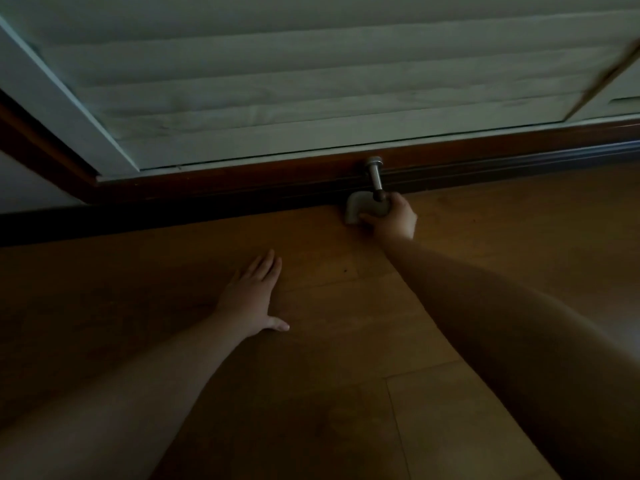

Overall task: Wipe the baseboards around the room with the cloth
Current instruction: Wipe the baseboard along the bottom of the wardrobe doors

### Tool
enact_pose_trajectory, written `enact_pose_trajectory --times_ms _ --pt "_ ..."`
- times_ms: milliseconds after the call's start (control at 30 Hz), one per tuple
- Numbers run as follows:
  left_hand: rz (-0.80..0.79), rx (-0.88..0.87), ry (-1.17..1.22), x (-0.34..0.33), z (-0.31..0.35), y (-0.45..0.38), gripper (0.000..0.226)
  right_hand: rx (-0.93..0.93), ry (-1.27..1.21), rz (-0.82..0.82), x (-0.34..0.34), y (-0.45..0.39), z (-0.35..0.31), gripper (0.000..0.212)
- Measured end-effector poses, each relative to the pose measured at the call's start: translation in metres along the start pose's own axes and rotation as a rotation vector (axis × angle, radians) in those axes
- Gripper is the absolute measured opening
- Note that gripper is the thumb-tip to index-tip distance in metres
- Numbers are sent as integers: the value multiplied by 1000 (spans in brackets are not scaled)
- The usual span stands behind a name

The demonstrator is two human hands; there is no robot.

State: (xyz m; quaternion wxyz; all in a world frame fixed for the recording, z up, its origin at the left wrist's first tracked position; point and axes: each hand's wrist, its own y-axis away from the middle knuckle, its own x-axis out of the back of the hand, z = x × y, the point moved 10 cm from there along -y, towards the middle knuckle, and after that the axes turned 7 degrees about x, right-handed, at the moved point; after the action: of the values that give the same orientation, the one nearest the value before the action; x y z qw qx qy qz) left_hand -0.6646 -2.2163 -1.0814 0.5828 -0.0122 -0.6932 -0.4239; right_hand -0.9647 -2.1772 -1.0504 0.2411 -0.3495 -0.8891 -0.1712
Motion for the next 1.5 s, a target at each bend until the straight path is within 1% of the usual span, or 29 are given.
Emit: enact_pose_trajectory --times_ms 67,167,233,333,433,500,633,700,867,933,1033,1200,1333,1400,1500 --pt "-8 2 5 0 0 0 131 -31 34 70 35 -8 13 55" --pt "-13 1 10 1 1 0 131 -144 10 179 92 -19 44 54" --pt "-12 2 19 1 1 1 130 -182 60 197 113 -21 58 54" --pt "-14 10 29 2 1 2 130 -107 120 171 108 -12 50 54" --pt "-14 16 24 3 2 3 130 48 115 116 71 4 16 55" --pt "-19 19 16 4 2 3 130 112 79 56 38 14 -3 55" --pt "-20 18 2 5 2 4 131 99 -62 -73 -16 22 -21 62" --pt "-20 13 7 5 3 3 130 72 -90 -78 -22 18 -22 63" --pt "-15 6 10 3 2 2 130 142 2 -66 4 0 -21 50" --pt "-16 3 9 2 2 2 130 129 49 -40 28 -10 -12 51" --pt "-19 3 -3 3 3 2 130 109 134 47 72 -22 2 55" --pt "-33 11 12 2 3 3 130 -44 11 203 119 -21 30 52" --pt "-33 17 2 3 4 3 130 -109 -64 280 132 -17 41 56" --pt "-34 18 10 3 5 3 130 -90 -52 277 129 -16 39 58" --pt "-33 12 19 3 5 4 129 -46 -96 162 108 -13 28 61"
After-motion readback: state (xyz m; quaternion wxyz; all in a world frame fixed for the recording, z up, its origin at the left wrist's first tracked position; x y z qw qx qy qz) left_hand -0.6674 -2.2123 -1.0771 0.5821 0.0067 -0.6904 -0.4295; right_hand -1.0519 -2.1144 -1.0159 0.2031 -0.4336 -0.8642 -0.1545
